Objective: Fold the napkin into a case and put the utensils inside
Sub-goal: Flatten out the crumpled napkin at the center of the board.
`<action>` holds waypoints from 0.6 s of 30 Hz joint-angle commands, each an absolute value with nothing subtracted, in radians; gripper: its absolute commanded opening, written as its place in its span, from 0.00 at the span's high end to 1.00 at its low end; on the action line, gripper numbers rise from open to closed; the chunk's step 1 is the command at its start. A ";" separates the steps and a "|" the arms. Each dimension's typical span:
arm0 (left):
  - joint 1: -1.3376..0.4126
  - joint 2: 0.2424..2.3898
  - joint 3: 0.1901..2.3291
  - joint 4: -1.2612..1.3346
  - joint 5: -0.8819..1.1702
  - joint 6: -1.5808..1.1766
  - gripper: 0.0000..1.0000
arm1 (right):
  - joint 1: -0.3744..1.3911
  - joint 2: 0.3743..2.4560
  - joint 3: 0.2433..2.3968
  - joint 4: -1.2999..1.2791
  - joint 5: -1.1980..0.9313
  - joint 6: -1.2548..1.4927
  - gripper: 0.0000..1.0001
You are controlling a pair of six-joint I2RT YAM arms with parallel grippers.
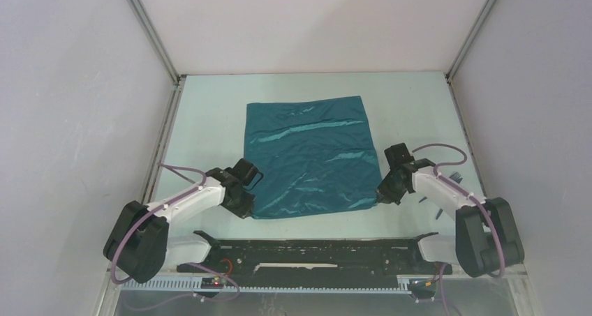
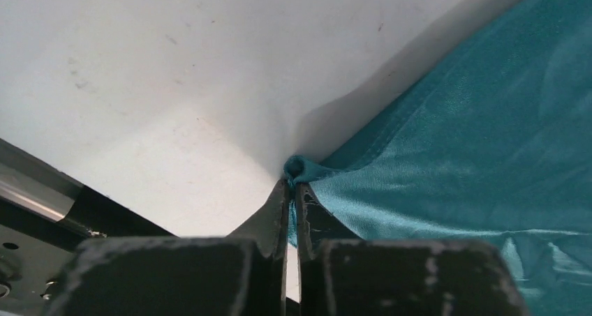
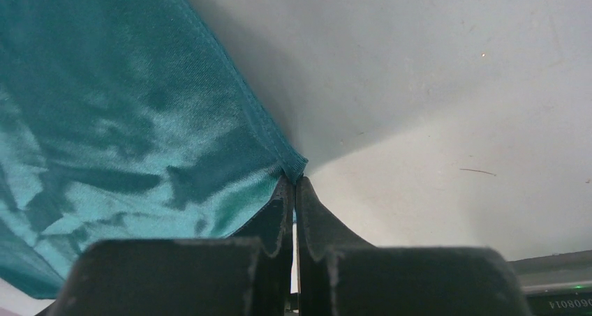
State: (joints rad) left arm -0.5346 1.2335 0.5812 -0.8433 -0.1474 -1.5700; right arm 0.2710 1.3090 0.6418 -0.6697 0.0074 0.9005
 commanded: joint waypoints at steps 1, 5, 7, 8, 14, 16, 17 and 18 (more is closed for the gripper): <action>-0.534 1.208 0.526 -0.767 -0.241 -1.562 1.00 | 0.278 1.215 0.604 -0.606 0.010 0.924 1.00; -0.521 1.143 0.537 -0.782 -0.268 -1.544 1.00 | 0.278 1.180 0.597 -0.571 -0.029 0.914 1.00; -0.518 1.110 0.563 -0.811 -0.301 -1.522 1.00 | 0.279 1.159 0.595 -0.540 -0.054 0.886 1.00; -0.518 1.093 0.580 -0.831 -0.317 -1.514 1.00 | 0.279 1.142 0.588 -0.520 -0.069 0.870 1.00; -0.505 0.962 0.665 -0.820 -0.331 -1.355 1.00 | 0.272 1.006 0.571 -0.385 -0.128 0.796 1.00; -0.501 0.916 0.715 -0.821 -0.341 -1.296 1.00 | 0.262 0.958 0.572 -0.331 -0.176 0.779 1.00; -0.499 0.889 0.745 -0.822 -0.346 -1.263 1.00 | 0.257 0.923 0.573 -0.307 -0.200 0.772 1.00; -0.497 0.865 0.781 -0.822 -0.350 -1.233 1.00 | 0.252 0.874 0.575 -0.277 -0.226 0.767 1.00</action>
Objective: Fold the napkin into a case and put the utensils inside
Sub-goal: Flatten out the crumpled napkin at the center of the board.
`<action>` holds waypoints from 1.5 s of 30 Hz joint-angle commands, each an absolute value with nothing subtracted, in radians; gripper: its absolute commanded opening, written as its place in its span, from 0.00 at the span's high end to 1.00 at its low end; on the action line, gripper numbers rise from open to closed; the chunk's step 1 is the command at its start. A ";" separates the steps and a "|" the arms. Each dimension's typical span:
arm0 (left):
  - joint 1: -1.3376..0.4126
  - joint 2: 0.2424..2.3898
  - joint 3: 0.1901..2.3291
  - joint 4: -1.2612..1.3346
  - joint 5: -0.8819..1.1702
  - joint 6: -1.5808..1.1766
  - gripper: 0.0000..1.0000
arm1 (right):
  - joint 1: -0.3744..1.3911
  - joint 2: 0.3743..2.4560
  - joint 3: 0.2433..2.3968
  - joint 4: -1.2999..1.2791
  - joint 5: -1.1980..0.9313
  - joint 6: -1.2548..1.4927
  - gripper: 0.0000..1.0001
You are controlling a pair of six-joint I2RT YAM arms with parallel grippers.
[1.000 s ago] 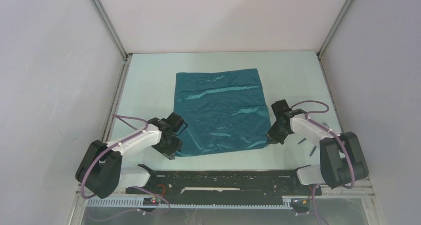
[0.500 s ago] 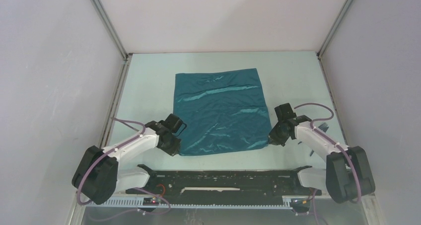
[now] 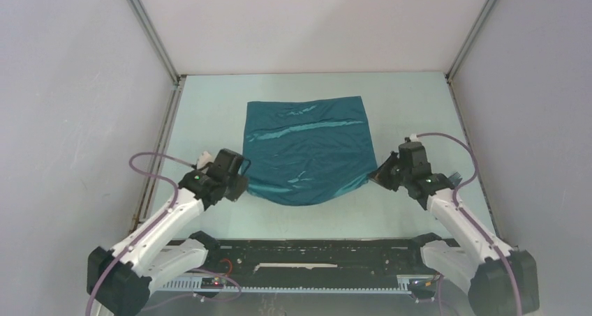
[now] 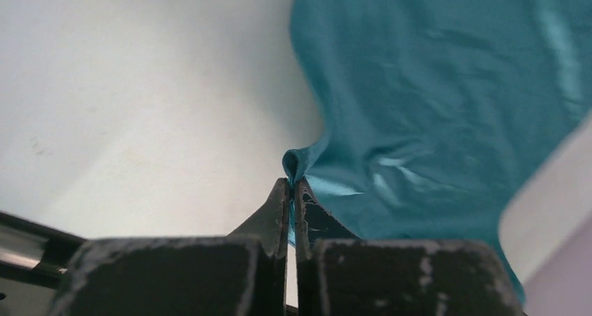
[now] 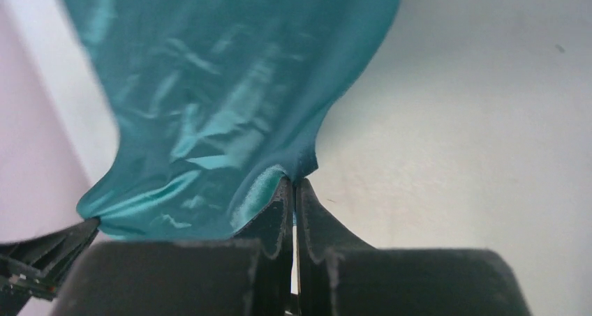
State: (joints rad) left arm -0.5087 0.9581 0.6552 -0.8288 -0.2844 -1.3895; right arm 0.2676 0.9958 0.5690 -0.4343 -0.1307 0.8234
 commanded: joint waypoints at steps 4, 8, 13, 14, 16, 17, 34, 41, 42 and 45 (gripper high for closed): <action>-0.497 0.759 0.932 -0.781 -0.359 -1.101 1.00 | 0.248 0.740 0.645 -0.266 -0.250 0.736 1.00; -0.497 0.712 1.105 -0.729 -0.339 -0.974 1.00 | 0.250 0.646 0.804 -0.327 -0.264 0.672 1.00; -0.497 0.687 1.293 -0.648 -0.249 -0.838 1.00 | 0.255 0.564 0.987 -0.370 -0.310 0.603 1.00; -0.496 0.685 1.322 -0.629 -0.233 -0.816 1.00 | 0.259 0.551 1.021 -0.375 -0.315 0.591 1.00; -0.497 0.682 1.377 -0.601 -0.199 -0.778 1.00 | 0.265 0.529 1.085 -0.388 -0.317 0.568 1.00; -0.497 0.679 1.400 -0.584 -0.179 -0.762 1.00 | 0.265 0.521 1.111 -0.395 -0.315 0.560 1.00; -0.337 1.062 1.430 -0.557 -0.243 -0.766 1.00 | 0.138 0.951 1.175 -0.336 -0.114 0.608 1.00; -0.205 1.415 1.421 -0.462 -0.160 -0.742 1.00 | 0.066 1.383 1.175 -0.133 -0.206 0.605 1.00; -0.190 1.470 1.421 -0.432 -0.125 -0.739 1.00 | 0.059 1.440 1.186 -0.108 -0.219 0.604 1.00; -0.157 1.634 1.454 -0.354 -0.029 -0.754 1.00 | 0.048 1.598 1.246 -0.059 -0.239 0.593 1.00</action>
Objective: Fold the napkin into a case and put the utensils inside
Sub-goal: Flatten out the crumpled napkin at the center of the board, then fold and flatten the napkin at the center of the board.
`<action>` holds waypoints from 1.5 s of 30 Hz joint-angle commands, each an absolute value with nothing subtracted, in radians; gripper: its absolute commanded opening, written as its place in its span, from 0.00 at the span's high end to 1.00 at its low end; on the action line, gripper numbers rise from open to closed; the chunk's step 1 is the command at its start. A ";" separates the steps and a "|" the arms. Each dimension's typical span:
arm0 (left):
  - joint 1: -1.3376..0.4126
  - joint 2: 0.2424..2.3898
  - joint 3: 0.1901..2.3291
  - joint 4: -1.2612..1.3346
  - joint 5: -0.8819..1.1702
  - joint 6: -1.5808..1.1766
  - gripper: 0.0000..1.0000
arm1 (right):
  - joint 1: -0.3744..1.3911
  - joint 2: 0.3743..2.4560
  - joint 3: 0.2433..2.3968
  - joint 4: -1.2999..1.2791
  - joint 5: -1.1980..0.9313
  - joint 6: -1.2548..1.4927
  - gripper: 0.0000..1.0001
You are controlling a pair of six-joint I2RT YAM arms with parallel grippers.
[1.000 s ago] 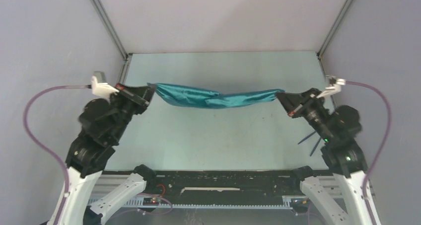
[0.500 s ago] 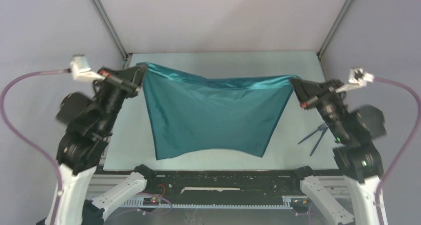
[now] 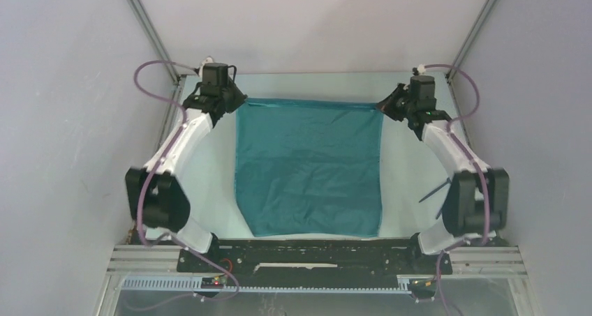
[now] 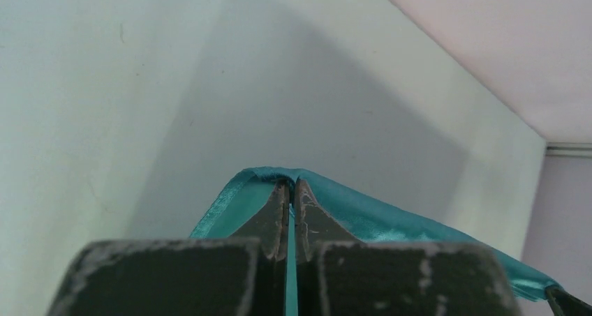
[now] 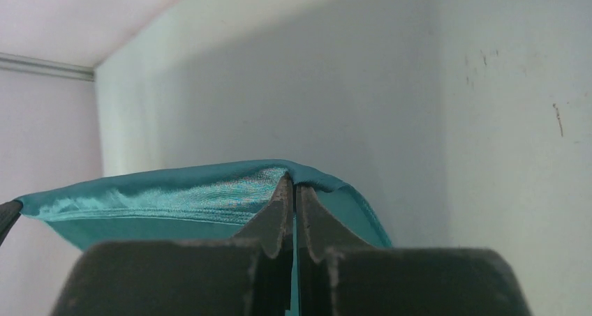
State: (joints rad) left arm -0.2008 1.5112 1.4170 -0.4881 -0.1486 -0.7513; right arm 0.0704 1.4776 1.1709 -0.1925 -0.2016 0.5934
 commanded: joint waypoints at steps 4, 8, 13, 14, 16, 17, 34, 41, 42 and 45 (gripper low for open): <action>-0.141 1.841 1.544 -0.326 0.041 -0.746 1.00 | 0.043 1.792 1.369 -0.066 -0.272 0.565 1.00; -0.132 1.910 1.555 -0.283 0.079 -0.759 1.00 | 0.043 1.915 1.458 -0.078 -0.334 0.571 1.00; -0.128 1.931 1.564 -0.278 0.116 -0.744 1.00 | 0.049 1.959 1.502 -0.100 -0.355 0.570 1.00; -0.128 1.929 1.564 -0.278 0.126 -0.737 1.00 | 0.047 1.959 1.507 -0.111 -0.354 0.565 1.00; -0.127 1.919 1.567 -0.293 0.141 -0.723 1.00 | 0.042 1.953 1.516 -0.145 -0.354 0.556 1.00; -0.126 1.908 1.561 -0.313 0.138 -0.722 1.00 | 0.038 1.945 1.516 -0.163 -0.355 0.555 1.00; -0.151 1.396 0.897 -0.451 0.211 -0.722 1.00 | 0.043 1.549 1.043 -0.492 -0.379 0.481 1.00; -0.209 1.270 0.694 -0.429 0.198 -0.769 1.00 | 0.022 1.457 0.829 -0.432 -0.382 0.452 1.00; -0.219 1.263 0.677 -0.425 0.189 -0.776 1.00 | 0.014 1.457 0.814 -0.429 -0.390 0.452 1.00; -0.232 1.253 0.648 -0.420 0.196 -0.792 1.00 | 0.012 1.456 0.795 -0.432 -0.390 0.446 1.00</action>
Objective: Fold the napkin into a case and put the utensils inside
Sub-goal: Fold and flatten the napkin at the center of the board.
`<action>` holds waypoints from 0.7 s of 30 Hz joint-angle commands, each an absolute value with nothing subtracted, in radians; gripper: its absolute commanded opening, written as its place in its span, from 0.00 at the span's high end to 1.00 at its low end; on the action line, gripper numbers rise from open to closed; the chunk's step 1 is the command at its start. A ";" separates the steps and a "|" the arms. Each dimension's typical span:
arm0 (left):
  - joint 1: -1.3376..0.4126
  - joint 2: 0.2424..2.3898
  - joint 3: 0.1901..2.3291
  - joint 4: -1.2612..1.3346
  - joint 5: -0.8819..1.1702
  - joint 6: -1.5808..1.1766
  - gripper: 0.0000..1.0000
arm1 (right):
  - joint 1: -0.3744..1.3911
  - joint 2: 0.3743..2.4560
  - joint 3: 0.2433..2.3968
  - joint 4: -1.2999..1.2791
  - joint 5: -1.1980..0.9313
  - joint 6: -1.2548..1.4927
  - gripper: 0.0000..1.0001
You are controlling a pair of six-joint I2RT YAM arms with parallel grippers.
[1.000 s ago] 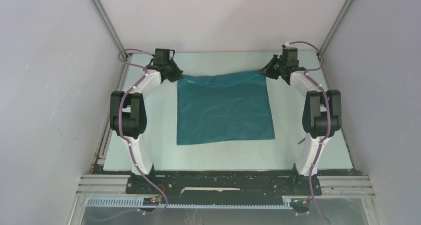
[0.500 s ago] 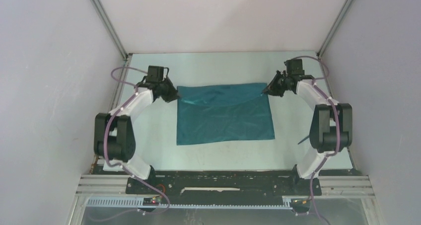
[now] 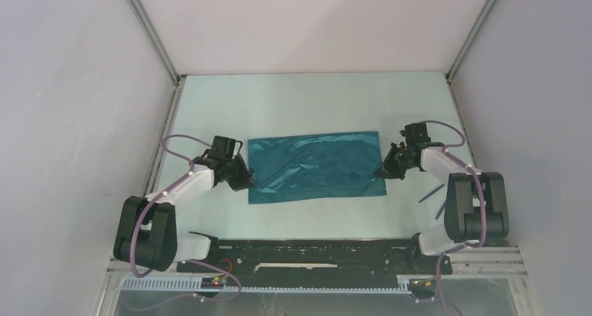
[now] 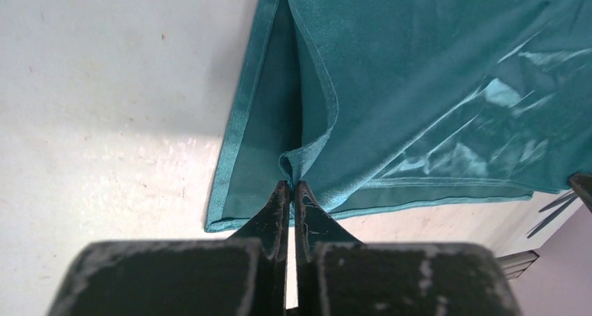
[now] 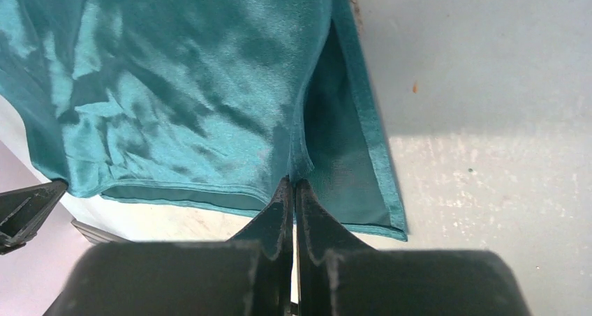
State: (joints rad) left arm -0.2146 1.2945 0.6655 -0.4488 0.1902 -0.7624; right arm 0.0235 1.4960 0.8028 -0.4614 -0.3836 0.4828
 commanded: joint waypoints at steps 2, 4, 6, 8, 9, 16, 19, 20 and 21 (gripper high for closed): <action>-0.239 1.230 0.637 -0.429 0.188 -0.797 1.00 | 0.009 1.439 0.785 -0.432 -0.388 0.445 1.00; -0.250 1.201 0.630 -0.444 0.172 -0.798 1.00 | 0.009 1.421 0.777 -0.436 -0.380 0.443 1.00; -0.259 1.176 0.626 -0.464 0.161 -0.800 1.00 | 0.008 1.411 0.769 -0.439 -0.379 0.442 1.00; -0.262 1.155 0.619 -0.480 0.148 -0.800 1.00 | 0.008 1.407 0.761 -0.443 -0.379 0.442 1.00; -0.264 1.146 0.610 -0.483 0.138 -0.799 1.00 | 0.009 1.405 0.758 -0.443 -0.380 0.441 1.00; -0.265 1.144 0.560 -0.489 0.144 -0.807 1.00 | 0.008 1.392 0.726 -0.447 -0.380 0.438 1.00; -0.267 1.112 0.548 -0.507 0.122 -0.806 1.00 | -0.019 1.366 0.709 -0.451 -0.377 0.439 1.00; -0.267 1.099 0.541 -0.511 0.112 -0.805 1.00 | -0.022 1.357 0.704 -0.452 -0.375 0.439 1.00; -0.267 1.088 0.536 -0.512 0.105 -0.804 1.00 | -0.025 1.350 0.701 -0.452 -0.371 0.439 1.00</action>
